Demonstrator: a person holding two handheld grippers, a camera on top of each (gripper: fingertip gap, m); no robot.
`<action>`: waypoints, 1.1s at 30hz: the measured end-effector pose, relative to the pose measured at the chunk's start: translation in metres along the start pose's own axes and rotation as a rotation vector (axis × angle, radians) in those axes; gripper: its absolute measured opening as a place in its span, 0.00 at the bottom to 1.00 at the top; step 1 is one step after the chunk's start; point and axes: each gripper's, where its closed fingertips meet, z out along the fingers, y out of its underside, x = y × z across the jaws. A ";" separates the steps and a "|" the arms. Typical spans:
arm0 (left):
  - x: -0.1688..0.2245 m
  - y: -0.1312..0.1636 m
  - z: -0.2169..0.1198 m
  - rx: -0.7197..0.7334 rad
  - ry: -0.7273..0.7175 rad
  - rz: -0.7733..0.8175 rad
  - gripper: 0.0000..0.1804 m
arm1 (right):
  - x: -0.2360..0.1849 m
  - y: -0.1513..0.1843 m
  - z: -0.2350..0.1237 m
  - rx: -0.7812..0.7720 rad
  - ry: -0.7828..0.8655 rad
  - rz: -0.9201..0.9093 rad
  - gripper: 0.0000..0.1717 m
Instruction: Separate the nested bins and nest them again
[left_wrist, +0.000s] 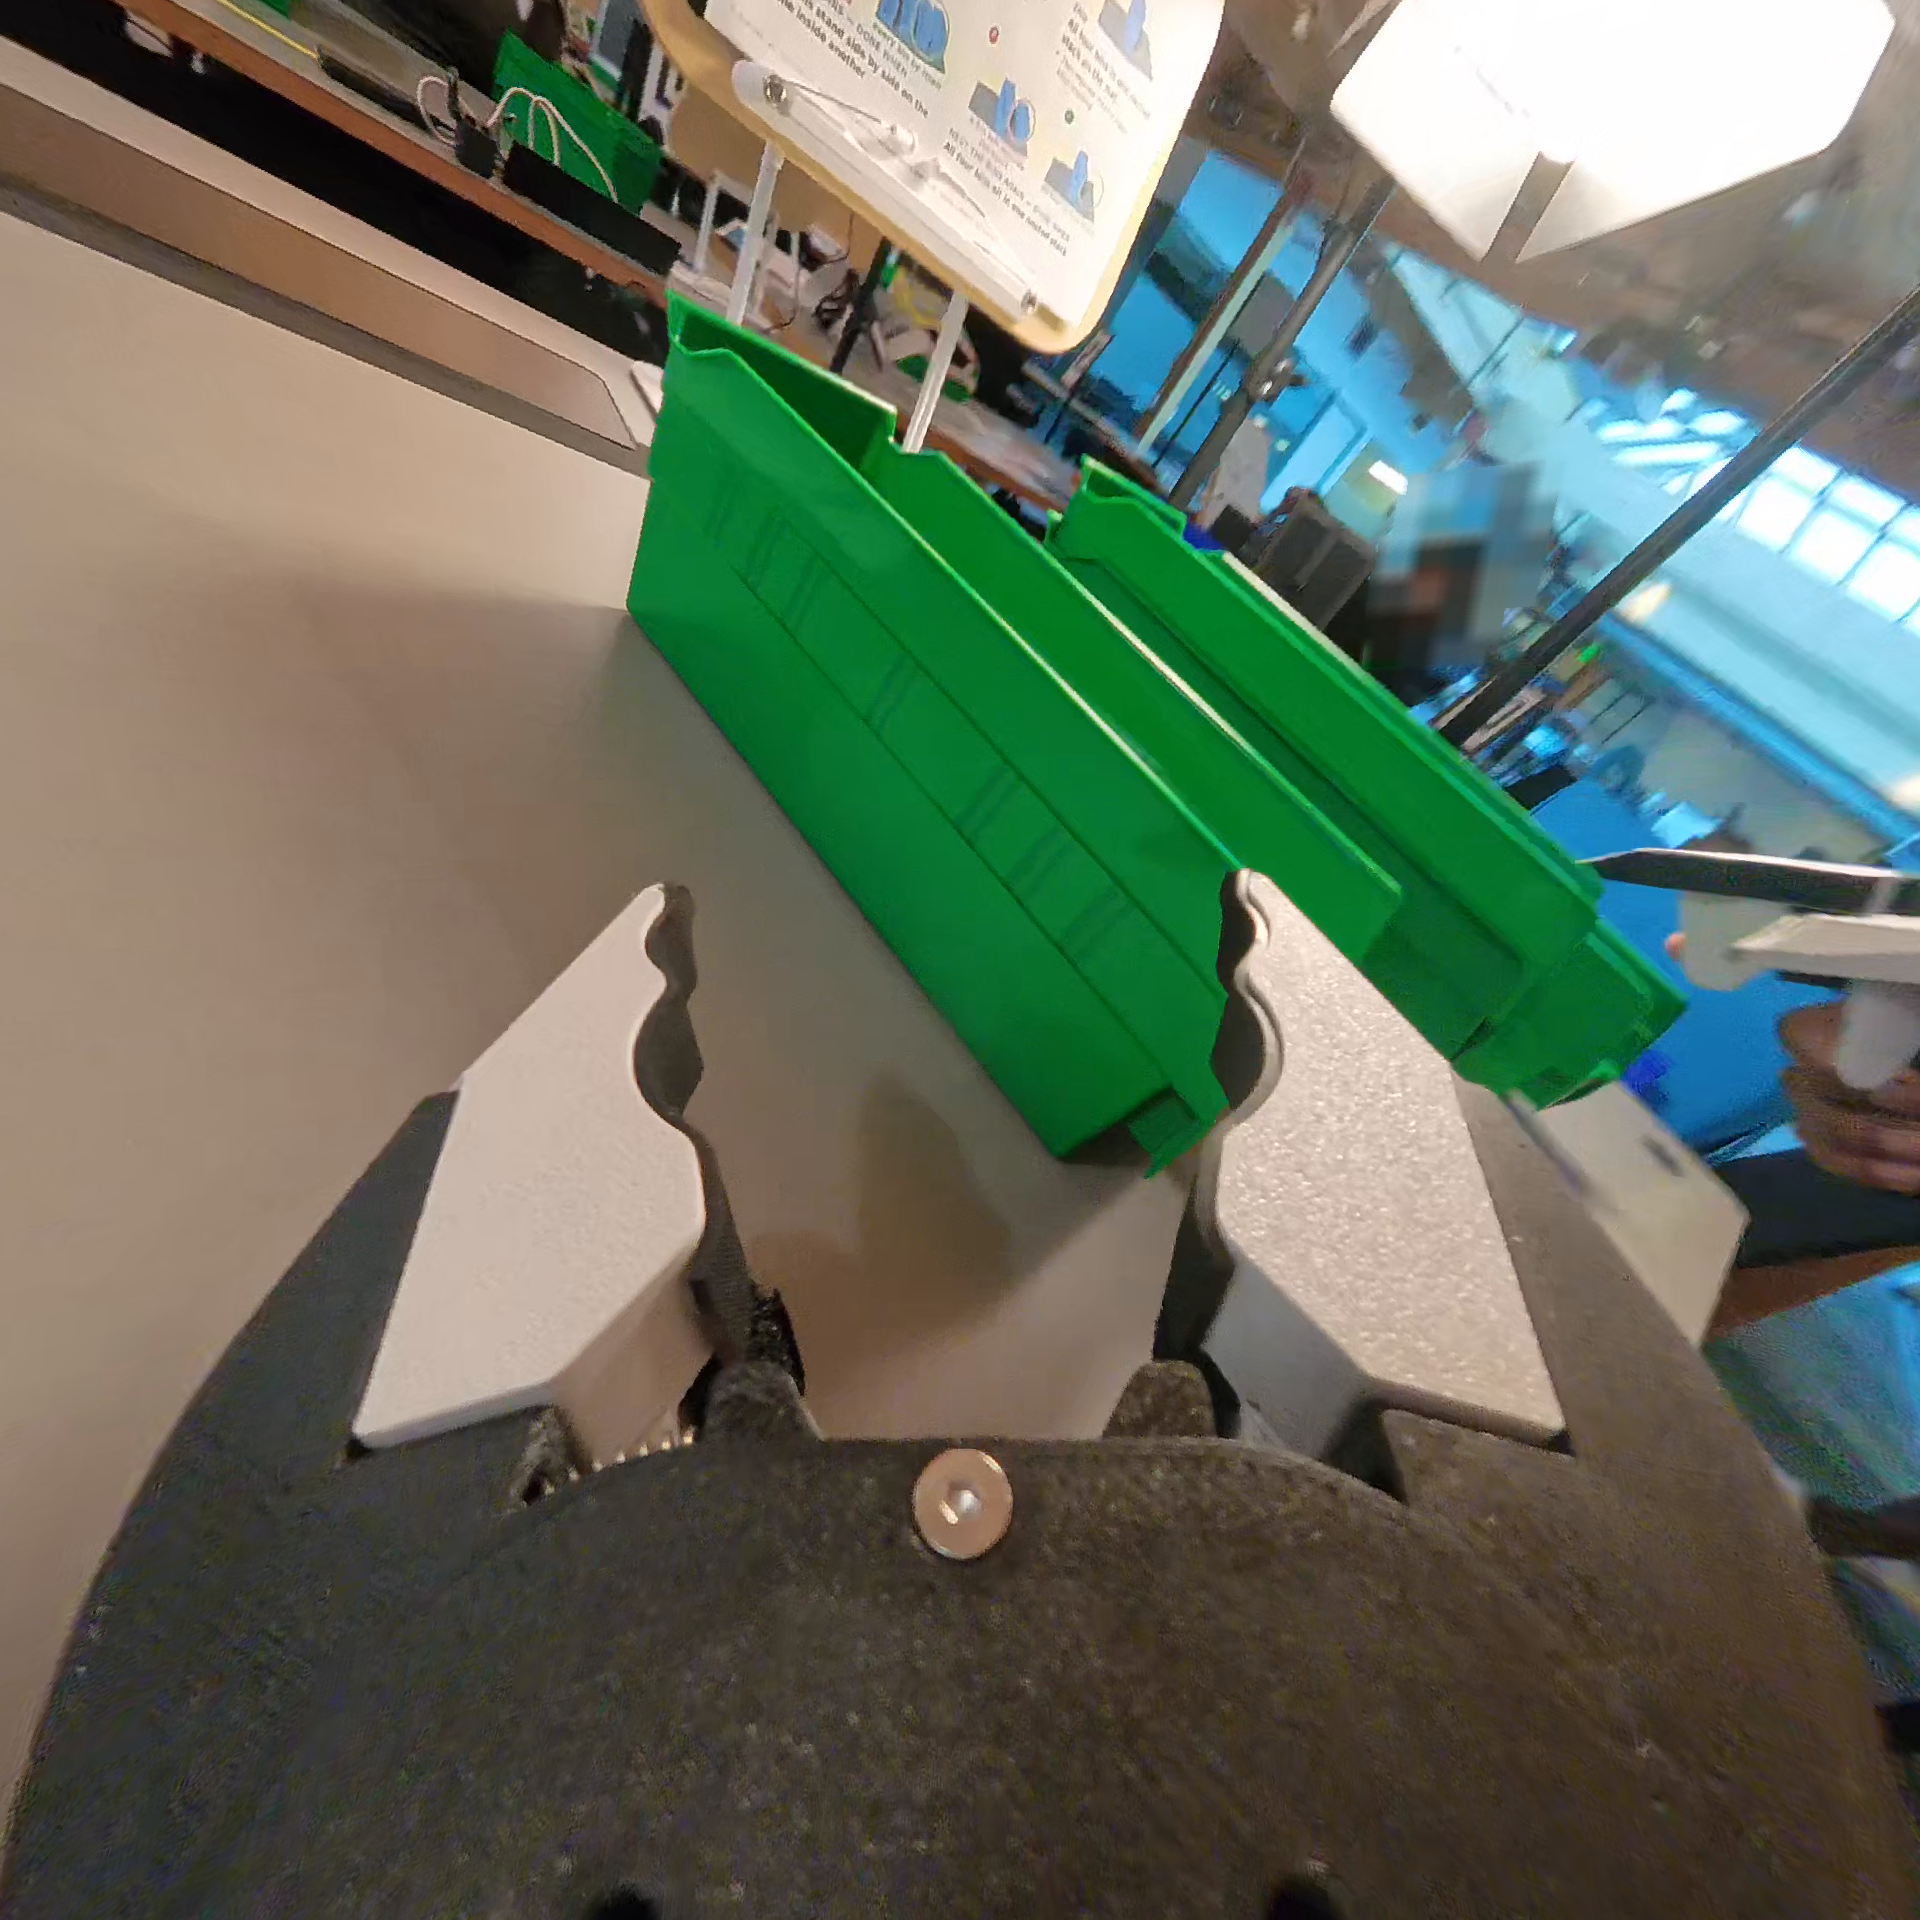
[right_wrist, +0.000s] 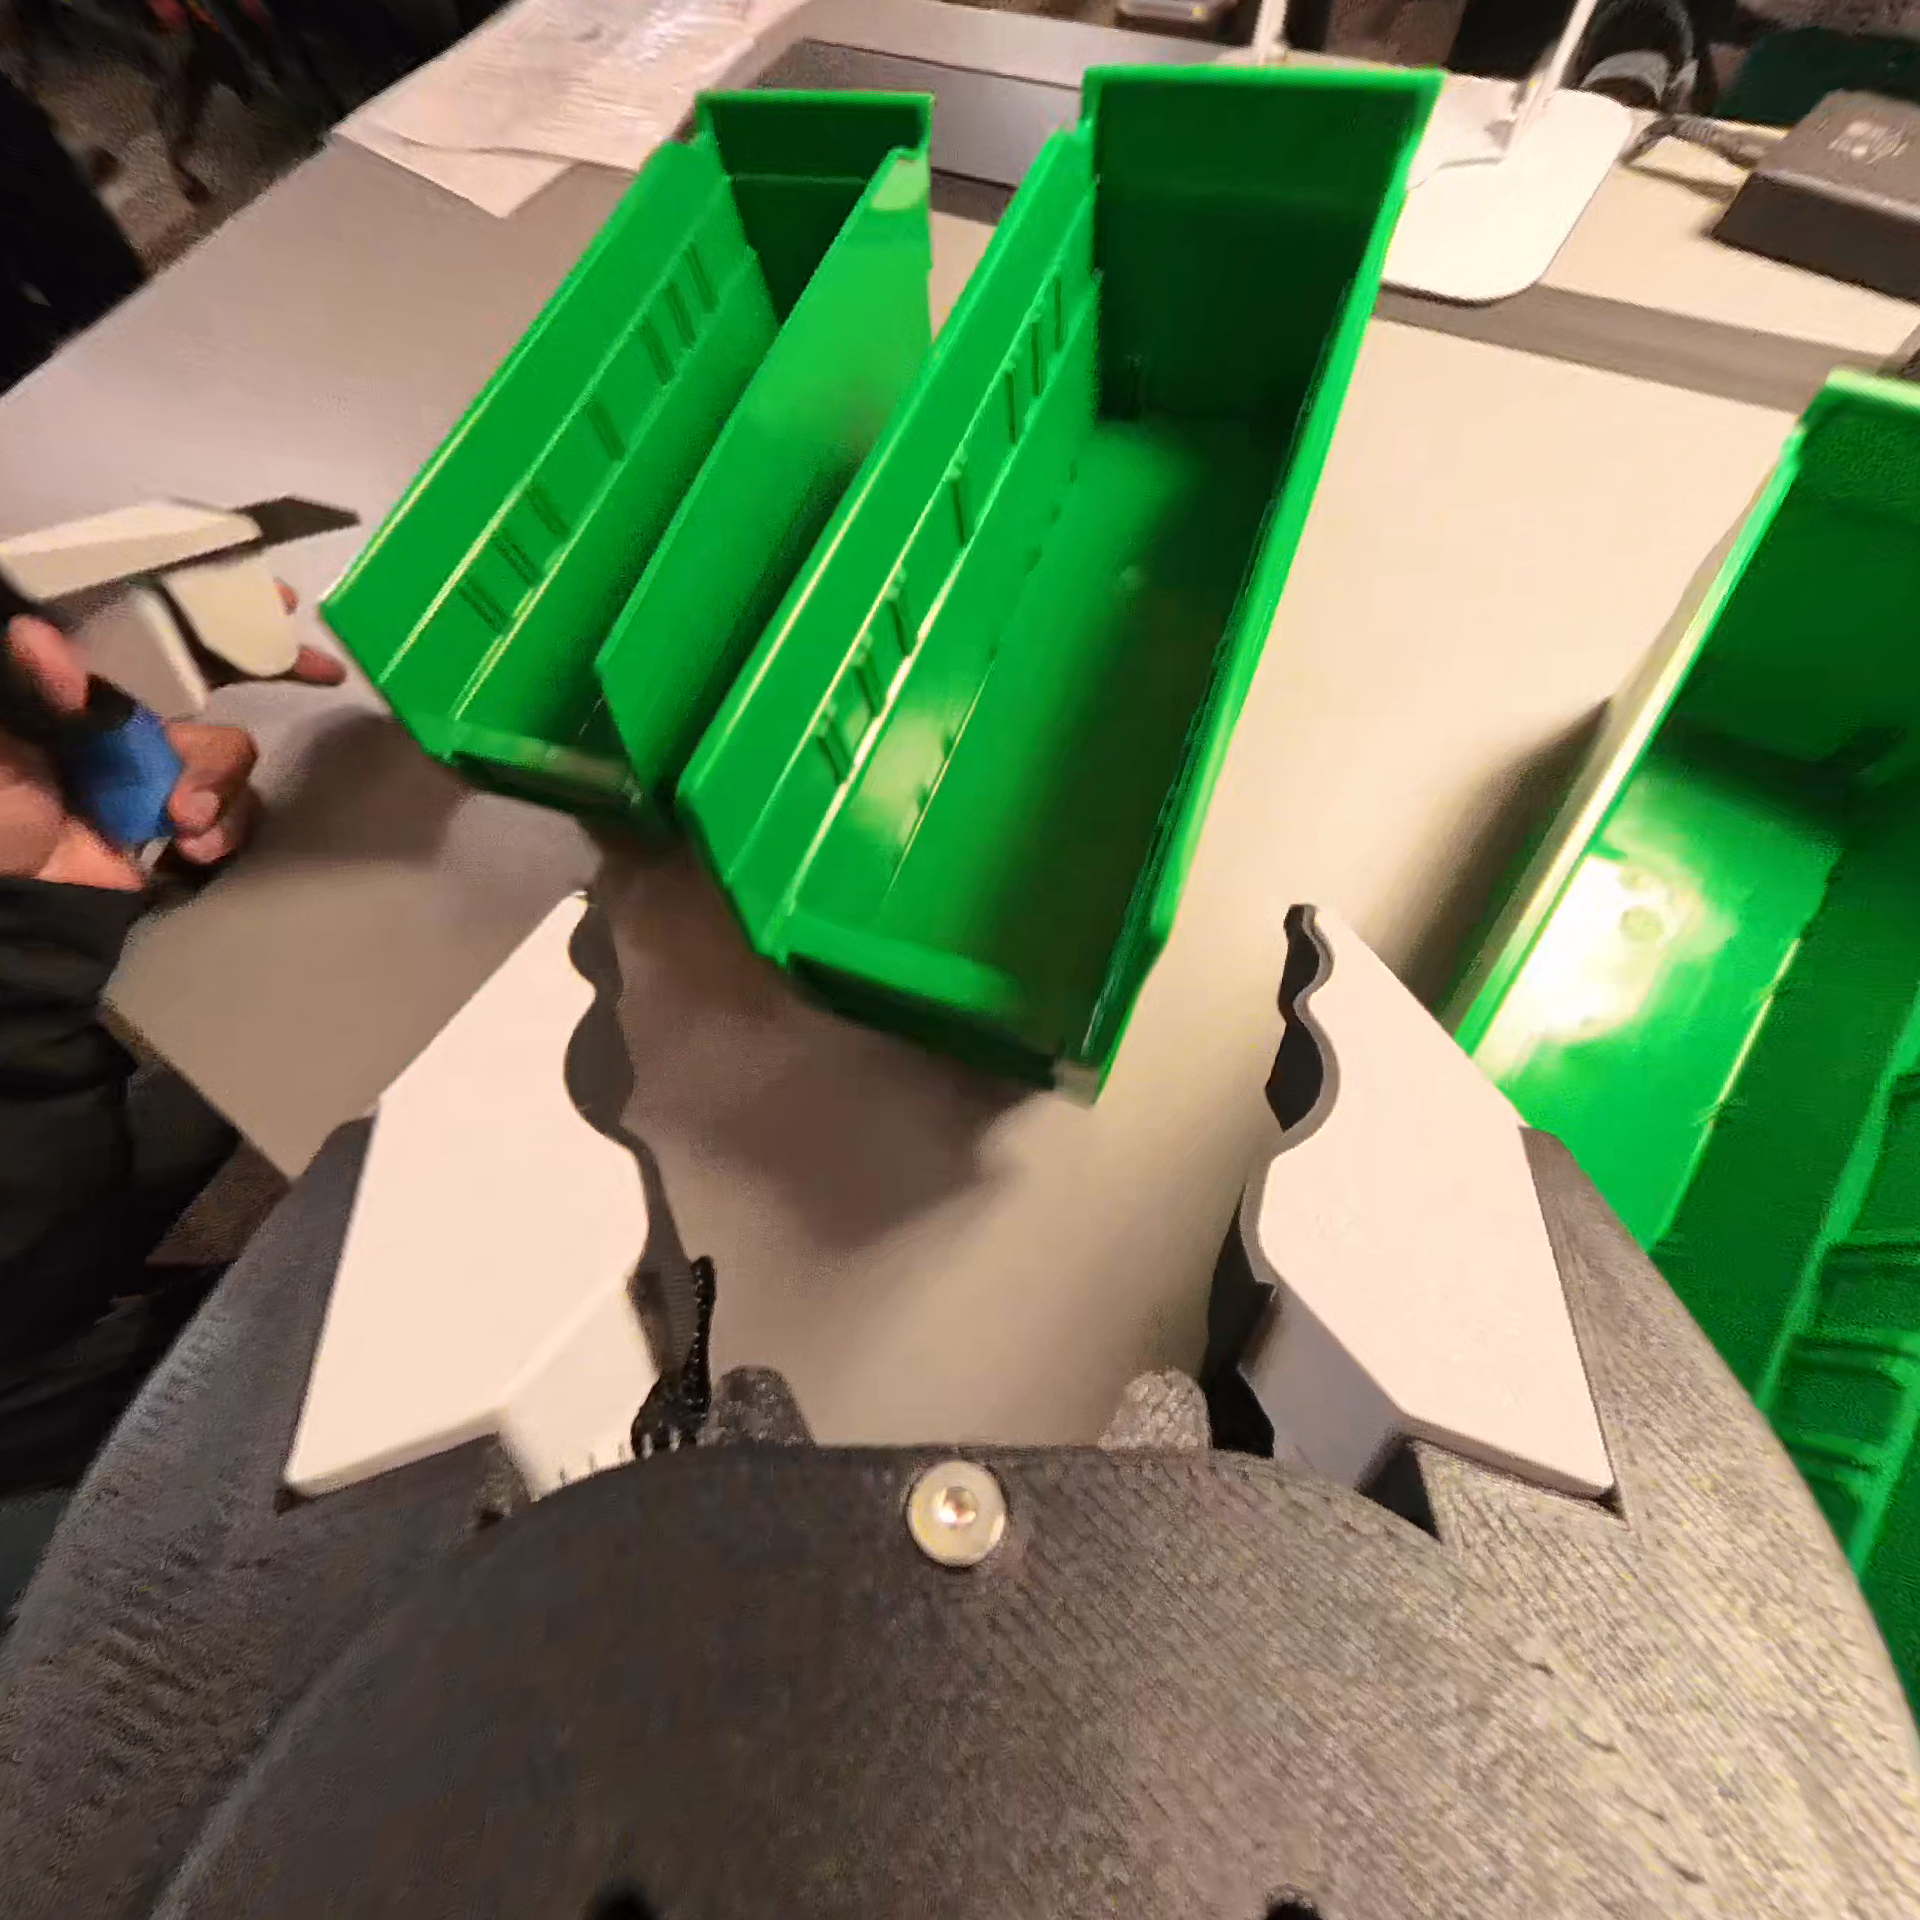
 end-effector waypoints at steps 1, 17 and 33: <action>0.004 0.000 -0.003 -0.017 -0.017 0.035 0.56 | -0.005 0.011 -0.007 0.022 -0.020 -0.005 0.73; 0.212 0.000 0.093 -0.297 0.181 0.386 0.59 | -0.045 0.084 -0.010 0.311 -0.223 0.133 0.58; 0.174 0.007 0.228 -0.668 -0.108 0.260 0.76 | -0.074 0.058 0.008 0.375 -0.412 0.220 0.54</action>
